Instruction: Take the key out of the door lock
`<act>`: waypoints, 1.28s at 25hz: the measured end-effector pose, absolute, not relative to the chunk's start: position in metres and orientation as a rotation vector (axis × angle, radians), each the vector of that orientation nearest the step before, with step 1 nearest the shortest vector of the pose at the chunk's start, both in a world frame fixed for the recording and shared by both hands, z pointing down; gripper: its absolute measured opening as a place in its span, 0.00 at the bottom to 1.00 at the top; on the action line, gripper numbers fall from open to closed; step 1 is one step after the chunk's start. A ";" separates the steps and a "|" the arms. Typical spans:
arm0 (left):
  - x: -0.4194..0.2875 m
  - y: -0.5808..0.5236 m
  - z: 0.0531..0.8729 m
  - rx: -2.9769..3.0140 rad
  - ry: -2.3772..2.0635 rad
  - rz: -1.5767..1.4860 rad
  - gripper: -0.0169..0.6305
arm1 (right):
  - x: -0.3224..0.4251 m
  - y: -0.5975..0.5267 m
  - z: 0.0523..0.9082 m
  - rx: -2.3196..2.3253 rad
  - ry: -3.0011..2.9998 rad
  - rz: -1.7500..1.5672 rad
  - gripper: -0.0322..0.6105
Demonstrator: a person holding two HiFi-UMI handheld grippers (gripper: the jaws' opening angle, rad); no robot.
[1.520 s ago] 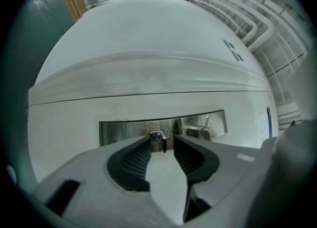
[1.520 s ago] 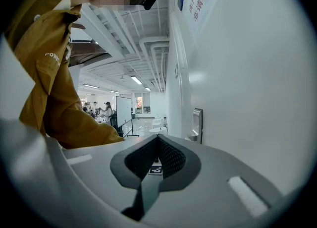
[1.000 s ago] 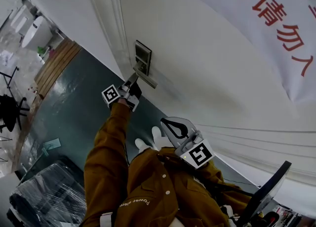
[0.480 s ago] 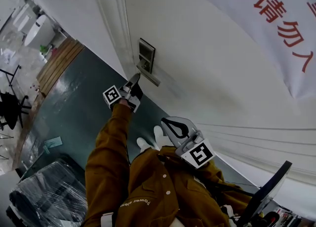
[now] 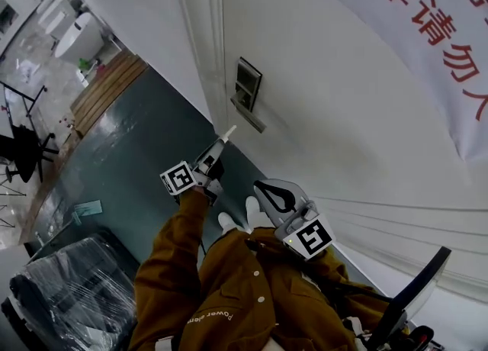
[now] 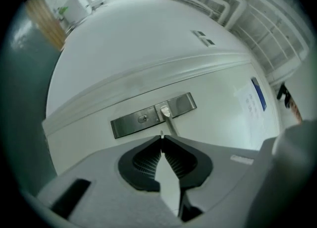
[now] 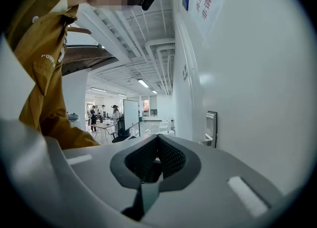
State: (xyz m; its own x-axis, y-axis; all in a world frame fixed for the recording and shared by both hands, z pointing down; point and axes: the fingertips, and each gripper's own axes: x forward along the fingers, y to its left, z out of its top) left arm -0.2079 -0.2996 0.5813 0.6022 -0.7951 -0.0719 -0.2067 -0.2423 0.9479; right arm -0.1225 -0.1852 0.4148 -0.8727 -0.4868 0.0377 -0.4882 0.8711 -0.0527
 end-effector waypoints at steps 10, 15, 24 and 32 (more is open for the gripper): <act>-0.219 -0.207 0.448 2.202 -1.465 -0.460 0.06 | -0.128 -0.205 0.414 0.794 -3.000 0.107 0.06; -0.205 -0.186 0.420 2.361 -1.739 -0.154 0.06 | -0.130 -0.218 0.419 0.770 -3.014 0.160 0.06; -0.206 -0.184 0.422 2.340 -1.796 -0.053 0.06 | -0.145 -0.218 0.423 0.720 -3.042 0.135 0.06; -0.199 -0.183 0.421 2.343 -1.792 -0.037 0.06 | -0.144 -0.220 0.422 0.716 -3.042 0.140 0.06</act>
